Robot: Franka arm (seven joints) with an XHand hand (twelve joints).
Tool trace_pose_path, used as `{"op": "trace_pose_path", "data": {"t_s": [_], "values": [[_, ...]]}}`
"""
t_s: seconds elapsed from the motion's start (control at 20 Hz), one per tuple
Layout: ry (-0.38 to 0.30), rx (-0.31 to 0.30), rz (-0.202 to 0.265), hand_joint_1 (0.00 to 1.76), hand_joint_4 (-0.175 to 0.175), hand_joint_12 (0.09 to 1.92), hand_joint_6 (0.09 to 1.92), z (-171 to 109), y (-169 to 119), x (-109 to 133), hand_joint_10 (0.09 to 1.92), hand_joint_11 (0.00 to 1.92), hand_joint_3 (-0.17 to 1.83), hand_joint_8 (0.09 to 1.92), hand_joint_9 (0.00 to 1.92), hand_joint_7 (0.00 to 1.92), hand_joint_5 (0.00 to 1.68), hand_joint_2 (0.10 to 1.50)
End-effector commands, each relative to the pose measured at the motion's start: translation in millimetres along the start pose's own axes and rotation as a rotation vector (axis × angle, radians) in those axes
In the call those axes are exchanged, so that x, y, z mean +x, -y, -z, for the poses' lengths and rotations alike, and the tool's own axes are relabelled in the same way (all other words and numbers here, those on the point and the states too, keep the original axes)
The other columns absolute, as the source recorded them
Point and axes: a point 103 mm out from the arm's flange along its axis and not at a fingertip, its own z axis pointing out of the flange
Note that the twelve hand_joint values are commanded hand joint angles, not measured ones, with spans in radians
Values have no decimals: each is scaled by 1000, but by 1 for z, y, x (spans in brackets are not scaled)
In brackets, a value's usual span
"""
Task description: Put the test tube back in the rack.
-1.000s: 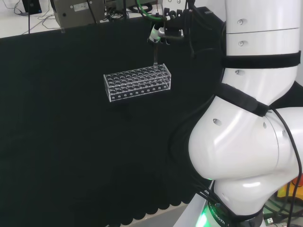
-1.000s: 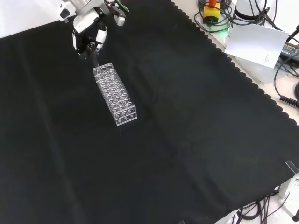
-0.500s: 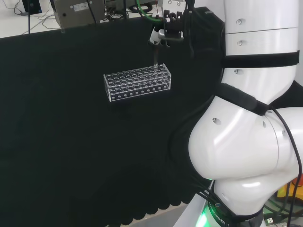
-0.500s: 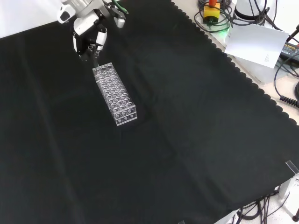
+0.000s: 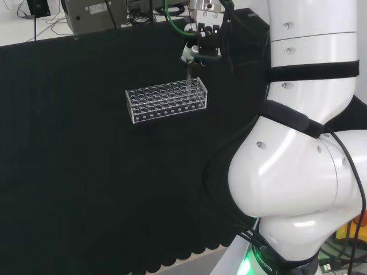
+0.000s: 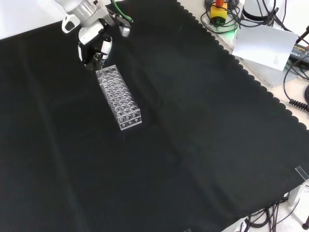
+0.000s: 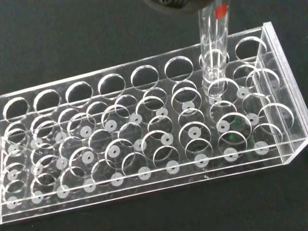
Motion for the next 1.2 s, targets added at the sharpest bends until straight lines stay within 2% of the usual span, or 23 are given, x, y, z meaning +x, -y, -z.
{"op": "trace_pose_path", "data": {"t_s": [0.05,0.95,1.2], "values": [[-6,14,0,1400,-175,949,597,-3,0,-2,1029,1280,0,1125,1027,1066,999,1077],[-25,53,1,1401,-175,949,598,-42,0,1,1029,1280,0,1124,1026,1067,999,1077],[-43,55,7,1400,-175,949,598,-42,0,-2,1028,1280,0,1124,1027,1067,999,1077]]}}
